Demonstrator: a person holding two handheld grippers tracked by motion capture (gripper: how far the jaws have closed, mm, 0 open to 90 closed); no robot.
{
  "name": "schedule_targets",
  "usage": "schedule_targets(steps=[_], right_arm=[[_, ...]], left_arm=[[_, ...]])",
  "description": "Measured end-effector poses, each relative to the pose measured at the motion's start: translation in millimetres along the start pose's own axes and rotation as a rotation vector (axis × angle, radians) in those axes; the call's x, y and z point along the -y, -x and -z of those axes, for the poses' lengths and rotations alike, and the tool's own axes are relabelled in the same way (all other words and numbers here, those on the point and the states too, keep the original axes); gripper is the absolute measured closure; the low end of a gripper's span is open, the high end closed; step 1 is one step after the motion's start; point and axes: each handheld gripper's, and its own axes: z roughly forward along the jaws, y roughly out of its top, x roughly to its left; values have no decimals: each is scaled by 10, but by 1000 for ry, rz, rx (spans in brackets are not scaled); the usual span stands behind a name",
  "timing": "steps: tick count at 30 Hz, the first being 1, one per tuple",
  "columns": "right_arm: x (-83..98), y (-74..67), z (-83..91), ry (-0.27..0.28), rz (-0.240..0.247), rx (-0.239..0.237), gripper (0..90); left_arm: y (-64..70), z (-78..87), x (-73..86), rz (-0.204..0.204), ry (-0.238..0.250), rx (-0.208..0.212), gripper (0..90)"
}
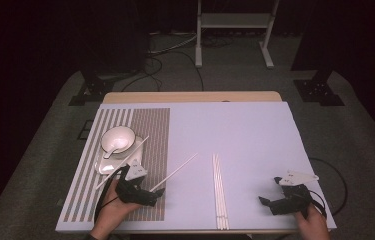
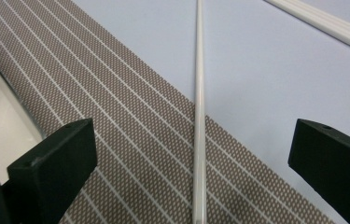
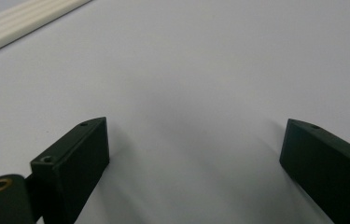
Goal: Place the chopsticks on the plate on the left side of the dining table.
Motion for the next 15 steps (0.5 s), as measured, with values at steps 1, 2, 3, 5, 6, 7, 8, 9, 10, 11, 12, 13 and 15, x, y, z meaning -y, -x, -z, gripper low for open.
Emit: schedule_targets(steps=[1, 2, 3, 5, 6, 7, 8, 9, 10, 11, 12, 13, 15], right_arm=[[0, 1, 0, 0, 1, 0, 67], [0, 1, 0, 1, 1, 0, 67], [0, 1, 0, 1, 1, 0, 67], [0, 1, 0, 0, 0, 0, 67], [0, 1, 0, 0, 1, 0, 67], [0, 1, 0, 0, 1, 0, 68], [0, 0, 0, 0, 0, 0, 67], [0, 1, 0, 0, 0, 0, 67], [0, 0, 0, 0, 0, 0, 67], [0, 0, 0, 0, 0, 0, 67], [0, 1, 0, 0, 1, 0, 67], [0, 0, 0, 0, 0, 0, 67], [0, 1, 0, 0, 1, 0, 68]], left_arm=[[-1, -16, -11, -1, -3, 2, 1], [0, -29, -19, -3, -3, 2, 1], [3, -46, -28, -7, -3, 0, 1], [6, -84, -46, -20, -7, 4, 1], [9, -112, -59, -26, -14, -1, 1], [9, -130, -65, -31, -18, -5, 1], [14, -154, -75, -33, -24, -5, 1], [17, -177, -83, -39, -27, -4, 1], [21, -199, -87, -49, -28, -2, 1], [28, -224, -90, -56, -29, -7, 1], [32, -248, -92, -62, -32, -9, 1], [35, -271, -94, -69, -35, -10, 1], [42, -308, -99, -78, -45, -11, 2]])
